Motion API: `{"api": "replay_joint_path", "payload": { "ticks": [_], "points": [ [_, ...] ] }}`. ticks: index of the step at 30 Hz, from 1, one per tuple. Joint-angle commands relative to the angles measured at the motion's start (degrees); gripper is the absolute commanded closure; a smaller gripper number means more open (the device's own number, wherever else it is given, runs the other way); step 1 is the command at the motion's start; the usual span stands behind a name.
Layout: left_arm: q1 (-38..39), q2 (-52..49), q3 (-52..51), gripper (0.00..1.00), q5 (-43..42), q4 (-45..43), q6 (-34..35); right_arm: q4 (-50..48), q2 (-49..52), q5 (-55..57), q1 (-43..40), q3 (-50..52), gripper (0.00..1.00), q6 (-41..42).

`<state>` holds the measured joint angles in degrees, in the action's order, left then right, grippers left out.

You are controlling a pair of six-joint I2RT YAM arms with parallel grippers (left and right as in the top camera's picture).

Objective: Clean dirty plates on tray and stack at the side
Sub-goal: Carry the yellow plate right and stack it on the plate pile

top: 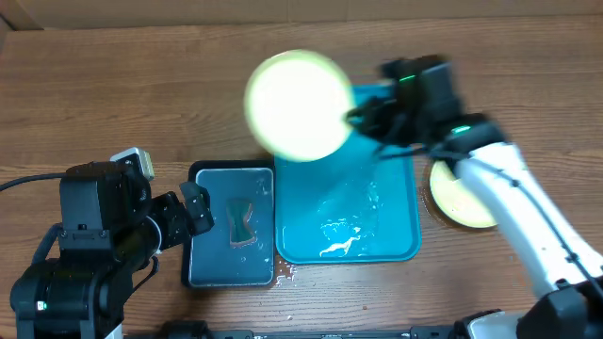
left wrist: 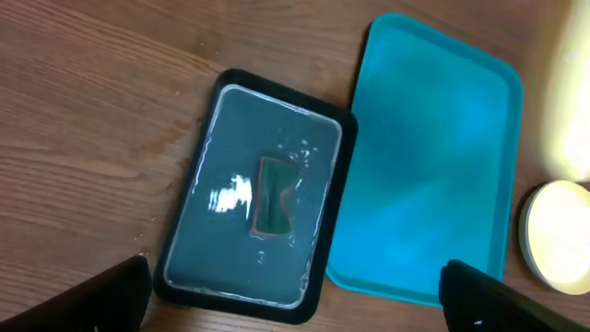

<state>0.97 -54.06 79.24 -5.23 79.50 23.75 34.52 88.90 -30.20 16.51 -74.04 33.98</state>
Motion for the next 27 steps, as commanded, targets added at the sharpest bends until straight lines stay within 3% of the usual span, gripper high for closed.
{"api": "replay_joint_path", "payload": {
  "ticks": [1,5,9,14,21,22,23,26,27],
  "points": [
    [-0.48,0.09,0.83,0.00,-0.31,-0.17,-1.05,7.87,-3.39,-7.93,-14.36,-1.57,0.96,1.88],
    [-0.48,0.09,0.83,0.00,-0.31,-0.17,-1.05,23.17,-2.62,4.94,-29.57,-0.94,0.96,0.63],
    [-0.48,0.09,0.83,0.00,-0.31,-0.17,-1.05,31.15,-2.08,18.47,-40.79,2.38,0.96,-2.67],
    [-0.48,0.09,0.83,0.00,-0.31,-0.17,-1.05,32.02,-2.05,20.04,-49.79,9.86,0.96,-6.73],
    [-0.48,0.09,0.83,0.00,-0.31,-0.17,-1.05,24.26,-2.05,17.81,-49.55,19.96,0.96,-7.98],
    [-0.48,0.09,0.83,0.00,-0.31,-0.17,-1.05,23.67,-2.05,16.94,-49.11,20.06,0.90,-8.79],
    [-0.48,0.09,0.83,0.00,-0.31,-0.17,-1.05,23.41,-2.21,14.69,-48.61,19.65,0.69,-10.10],
    [-0.48,0.09,0.83,0.00,-0.31,-0.17,-1.05,25.57,-4.09,9.53,-46.31,16.79,0.46,-14.71],
    [-0.48,0.09,0.83,0.00,-0.31,-0.17,-1.05,26.67,-5.18,9.55,-45.48,15.76,0.43,-14.75]
  ]
}}
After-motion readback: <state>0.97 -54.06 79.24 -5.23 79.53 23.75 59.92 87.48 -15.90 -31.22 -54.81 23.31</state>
